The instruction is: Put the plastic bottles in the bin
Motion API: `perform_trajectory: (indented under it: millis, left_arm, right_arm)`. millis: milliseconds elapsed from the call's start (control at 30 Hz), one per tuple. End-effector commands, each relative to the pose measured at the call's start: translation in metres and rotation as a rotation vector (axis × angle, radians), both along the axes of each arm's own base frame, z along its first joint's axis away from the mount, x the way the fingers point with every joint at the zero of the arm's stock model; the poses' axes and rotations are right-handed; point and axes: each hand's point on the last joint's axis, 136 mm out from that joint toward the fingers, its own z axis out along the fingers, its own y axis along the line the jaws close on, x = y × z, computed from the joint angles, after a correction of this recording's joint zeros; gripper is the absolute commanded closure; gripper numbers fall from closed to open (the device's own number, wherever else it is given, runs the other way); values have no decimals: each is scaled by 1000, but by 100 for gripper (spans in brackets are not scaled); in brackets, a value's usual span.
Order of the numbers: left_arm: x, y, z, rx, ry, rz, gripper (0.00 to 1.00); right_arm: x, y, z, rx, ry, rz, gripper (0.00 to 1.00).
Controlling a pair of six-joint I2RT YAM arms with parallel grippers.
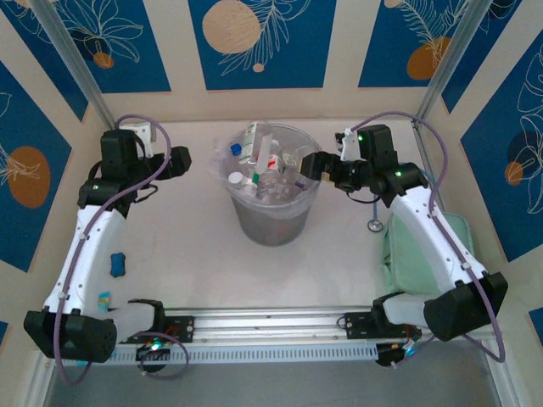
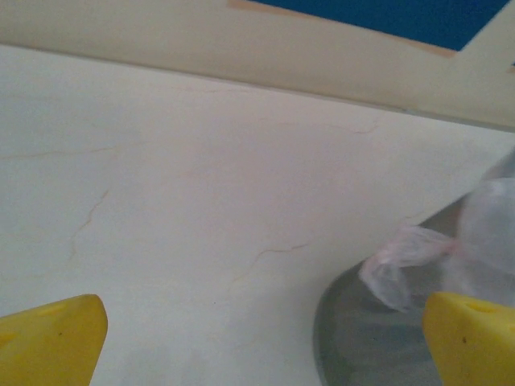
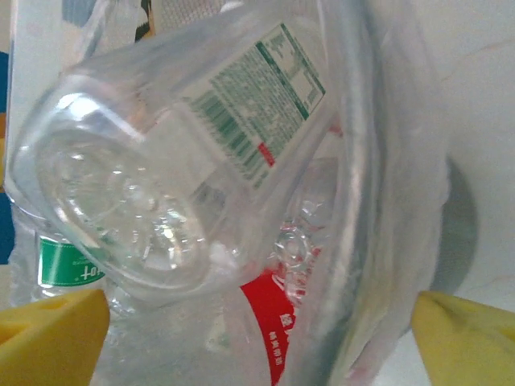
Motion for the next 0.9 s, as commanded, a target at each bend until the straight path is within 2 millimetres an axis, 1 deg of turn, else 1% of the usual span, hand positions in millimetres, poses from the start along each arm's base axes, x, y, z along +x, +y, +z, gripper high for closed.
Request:
perform_trajectory:
  millis: [0,67,133,200,267,333,367,433,467,533,633,667,733,800,867]
  left_arm:
    - [-1,26,-15,65,14,107,0]
    - [3,42,-26,78,4,195,0]
    - [4,59,-35,85,-19,294,0]
    - [8,67,-45,109,-46,334,0]
    - [13,74,-63,153,-32,358,0]
    - [16,81,-83,199,-6,378,0]
    - [18,87,-91,235,-11,401,0]
    - [19,98,-109,288,-26,451,0]
    - [19,103,-115,311,-39,476,0]
    - [20,107,-125,343,-64,479,0]
    - [29,99,-142,355,-93,420,0]
    - [31,96,-149,348,-97,406,0]
    - [35,94,-161,320,-122,409,0]
    - [35,98,-167,309,-141,444,0]
    - [38,101,-162,321,-163,458,0]
  right_arm:
    - [-8,-42,32,-139,-183,-118,1]
    - [-10,-63,28,-176,-206,-197,1]
    - [-11,-84,17,-217,-216,-287,1]
    - [-9,-107,2,-289,-246,-384,1]
    - [-4,-134,-15,-392,-296,-498,1]
    - [4,-157,-32,-460,-341,-605,1]
    - [8,-164,-43,-489,-365,-630,1]
    - [16,-171,-61,-531,-404,-629,1]
    - [19,-176,-72,-547,-402,-634,1]
    - [22,-181,-95,-581,-365,-626,1]
    - [26,-187,-122,-636,-339,-609,1]
    - [27,-189,-128,-634,-337,-614,1]
    - [33,-189,-140,-577,-334,-619,1]
    - [39,-184,-149,-525,-341,-600,1]
    - [43,-179,-158,-523,-347,-567,1]
